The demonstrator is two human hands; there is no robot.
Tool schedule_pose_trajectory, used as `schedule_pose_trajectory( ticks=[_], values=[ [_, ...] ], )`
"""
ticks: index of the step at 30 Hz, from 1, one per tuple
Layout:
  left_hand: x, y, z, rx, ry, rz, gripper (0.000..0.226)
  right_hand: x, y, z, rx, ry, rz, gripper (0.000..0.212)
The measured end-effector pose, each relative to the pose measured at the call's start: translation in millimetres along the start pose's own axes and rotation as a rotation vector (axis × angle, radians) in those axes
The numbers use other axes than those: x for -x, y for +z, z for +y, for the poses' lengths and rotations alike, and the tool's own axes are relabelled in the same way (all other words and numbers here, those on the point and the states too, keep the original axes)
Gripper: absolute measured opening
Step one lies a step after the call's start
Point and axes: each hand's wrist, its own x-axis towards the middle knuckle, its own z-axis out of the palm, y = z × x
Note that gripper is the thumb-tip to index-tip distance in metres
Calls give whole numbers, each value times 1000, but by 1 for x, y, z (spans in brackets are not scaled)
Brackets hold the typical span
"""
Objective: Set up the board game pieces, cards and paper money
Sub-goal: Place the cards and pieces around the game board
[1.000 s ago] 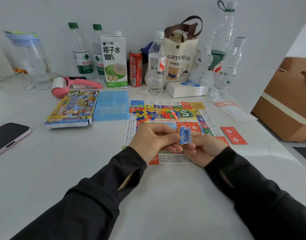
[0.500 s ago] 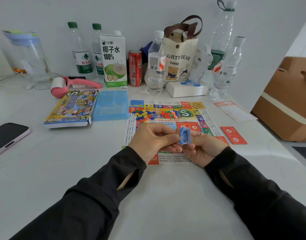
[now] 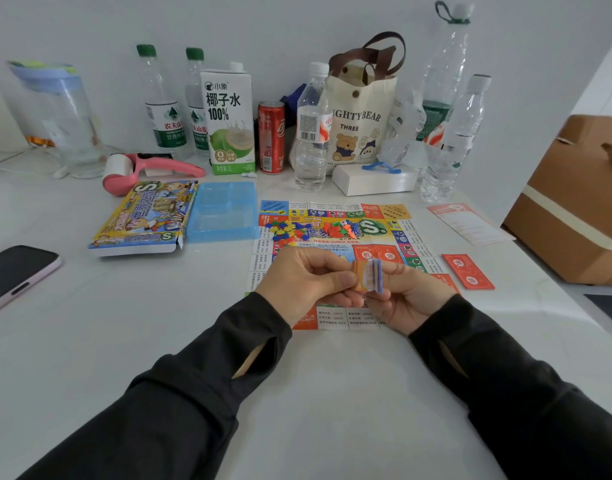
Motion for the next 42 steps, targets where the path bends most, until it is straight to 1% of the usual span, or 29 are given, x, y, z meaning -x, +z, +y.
schedule_pose_trajectory(
  ticks=[11, 16, 18, 24, 29, 35, 42],
  values=[
    [1, -1, 1, 44, -22, 1, 16, 1, 1, -1, -9, -12, 26, 64],
    [1, 0, 2, 97, -55, 21, 16, 1, 2, -1, -7, -22, 24, 61],
    [1, 0, 1, 111, -60, 31, 18, 0, 1, -1, 31, -26, 29, 59],
    [1, 1, 1, 129, -72, 38, 19, -1, -1, 0, 21, -21, 31, 62],
    [1, 1, 1, 142, -72, 34, 18, -3, -2, 1, 130, -35, 22, 58],
    [1, 2, 1, 148, -66, 40, 20, -1, 1, 1, 80, -50, 19, 57],
    [1, 1, 0, 153, -71, 40, 24, -1, 0, 1, 105, -57, 11, 56]
  ],
)
